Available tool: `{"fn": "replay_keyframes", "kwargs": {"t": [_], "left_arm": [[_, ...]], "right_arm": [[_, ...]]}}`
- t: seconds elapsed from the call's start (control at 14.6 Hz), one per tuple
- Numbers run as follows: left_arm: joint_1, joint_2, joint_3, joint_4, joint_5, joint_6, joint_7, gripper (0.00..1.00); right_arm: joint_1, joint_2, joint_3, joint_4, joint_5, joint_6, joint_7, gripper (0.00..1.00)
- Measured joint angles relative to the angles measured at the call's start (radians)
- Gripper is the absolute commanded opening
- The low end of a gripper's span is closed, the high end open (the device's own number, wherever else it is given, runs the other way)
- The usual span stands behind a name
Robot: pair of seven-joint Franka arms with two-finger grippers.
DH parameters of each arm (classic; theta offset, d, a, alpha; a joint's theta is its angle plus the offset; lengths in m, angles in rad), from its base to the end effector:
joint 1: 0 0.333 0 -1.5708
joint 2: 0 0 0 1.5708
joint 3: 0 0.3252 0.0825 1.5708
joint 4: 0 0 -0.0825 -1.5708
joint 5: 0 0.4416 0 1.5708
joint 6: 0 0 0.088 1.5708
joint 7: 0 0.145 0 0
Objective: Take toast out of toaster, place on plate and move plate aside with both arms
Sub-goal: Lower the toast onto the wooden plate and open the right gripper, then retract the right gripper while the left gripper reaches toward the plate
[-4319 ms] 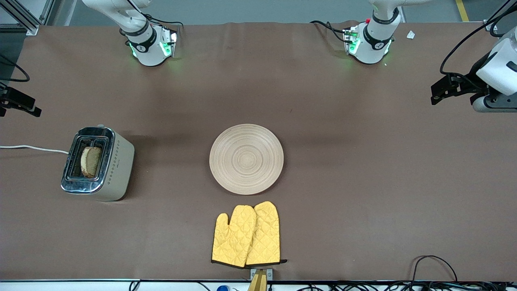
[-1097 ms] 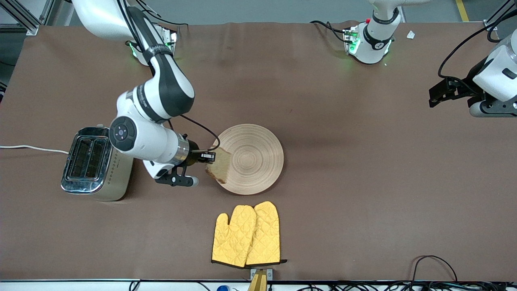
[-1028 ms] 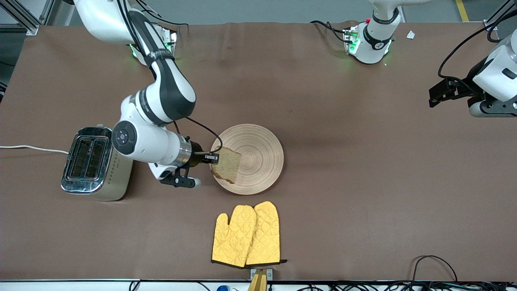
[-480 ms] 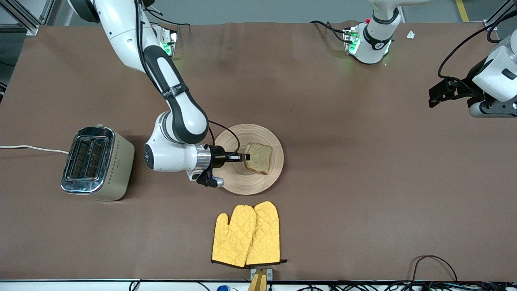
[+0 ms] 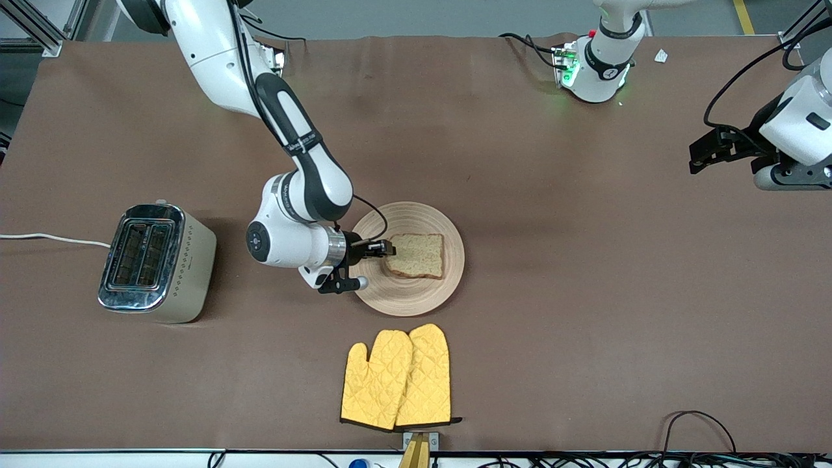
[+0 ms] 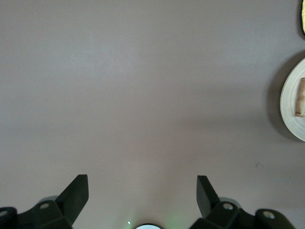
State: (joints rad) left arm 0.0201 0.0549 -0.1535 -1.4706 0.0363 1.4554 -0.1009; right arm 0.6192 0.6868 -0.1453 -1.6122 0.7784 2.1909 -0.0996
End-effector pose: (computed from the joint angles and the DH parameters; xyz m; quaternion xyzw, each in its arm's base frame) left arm 0.6107 -0.0739 0.6052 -0.9992 0.0148 0.0329 0.0179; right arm 0.6319 0.3864 0.1608 -0.9650 -0.0524 0.0873 0.2416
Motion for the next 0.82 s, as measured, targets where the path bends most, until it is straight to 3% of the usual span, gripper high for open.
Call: {"fn": "replay_keyframes", "kwargs": {"t": [0.21, 0.41, 0.62, 0.82], "left_arm": [[-0.002, 0.004, 0.0, 0.0, -0.001, 0.0, -0.008, 1.0], [-0.003, 0.004, 0.0, 0.0, -0.001, 0.0, -0.009, 1.0], [-0.002, 0.008, -0.001, 0.0, -0.018, 0.0, -0.009, 1.0], [-0.002, 0.029, -0.001, 0.0, -0.09, 0.003, -0.008, 1.0]], "right_arm": [[0.0, -0.03, -0.01, 0.006, -0.24, -0.029, 0.063, 1.0], [0.0, -0.091, -0.051, 0.046, -0.451, -0.179, 0.137, 1.0], [-0.001, -0.141, -0.162, 0.109, -0.492, -0.365, 0.144, 1.0], [-0.015, -0.194, -0.303, 0.127, -0.496, -0.42, 0.142, 1.0]]}}
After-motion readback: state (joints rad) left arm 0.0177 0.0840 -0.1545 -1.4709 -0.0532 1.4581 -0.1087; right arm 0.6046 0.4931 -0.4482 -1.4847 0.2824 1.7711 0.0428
